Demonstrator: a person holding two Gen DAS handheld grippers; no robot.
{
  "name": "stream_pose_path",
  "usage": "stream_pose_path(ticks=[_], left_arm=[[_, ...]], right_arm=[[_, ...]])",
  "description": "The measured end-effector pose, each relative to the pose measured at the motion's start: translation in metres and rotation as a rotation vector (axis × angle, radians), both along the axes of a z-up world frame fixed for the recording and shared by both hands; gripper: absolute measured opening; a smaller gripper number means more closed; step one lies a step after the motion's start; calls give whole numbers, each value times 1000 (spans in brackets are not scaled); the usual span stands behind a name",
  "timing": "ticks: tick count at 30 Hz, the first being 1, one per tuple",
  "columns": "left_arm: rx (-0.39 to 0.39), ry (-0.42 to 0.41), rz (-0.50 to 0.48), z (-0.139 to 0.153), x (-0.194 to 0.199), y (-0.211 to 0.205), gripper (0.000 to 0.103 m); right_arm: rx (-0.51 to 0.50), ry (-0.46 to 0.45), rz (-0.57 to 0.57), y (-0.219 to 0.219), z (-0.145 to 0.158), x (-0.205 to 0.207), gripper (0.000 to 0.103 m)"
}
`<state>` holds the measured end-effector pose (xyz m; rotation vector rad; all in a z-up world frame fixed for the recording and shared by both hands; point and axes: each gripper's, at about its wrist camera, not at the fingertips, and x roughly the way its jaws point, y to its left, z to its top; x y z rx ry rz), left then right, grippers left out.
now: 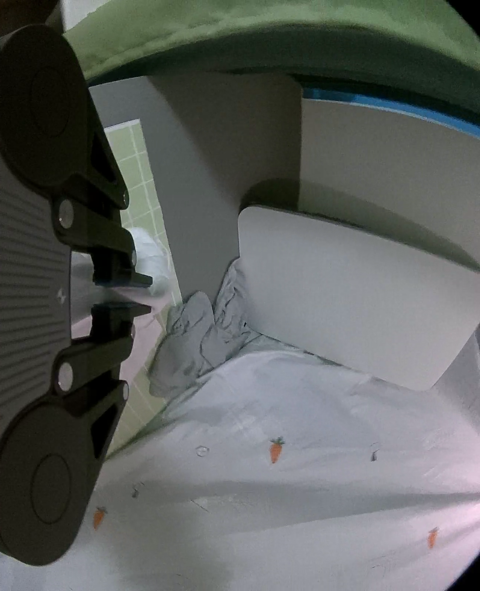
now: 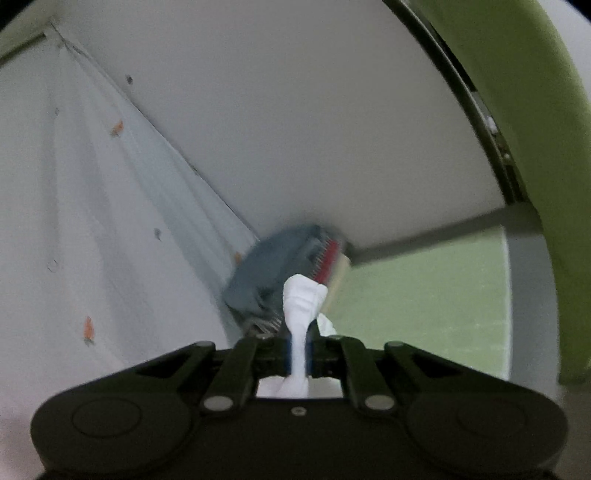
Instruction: Fold clothes
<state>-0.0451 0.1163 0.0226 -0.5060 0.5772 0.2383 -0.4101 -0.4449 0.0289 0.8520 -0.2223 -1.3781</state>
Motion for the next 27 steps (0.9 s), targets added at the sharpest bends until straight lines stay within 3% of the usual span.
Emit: stream_pose_path(ticks=[3,6,8,13,27], left_arm=[[6,-19,30,6,-5,0,9],[51,-27,37,7,-4,-6,9],[37,-19,42,5,-3,-7,9],[74,-19,37,5,6,-18,9],[111,-60,16,0,86,-72,9]], right_arm=[[-42,-13,28,-3,12,6,7],[-91,20,59,-4,17,20,7],[-102,69,70,-8,15,33,7],[-123,81,101,-23,14,57,7],[-204,91,151,-102,18,145,7]])
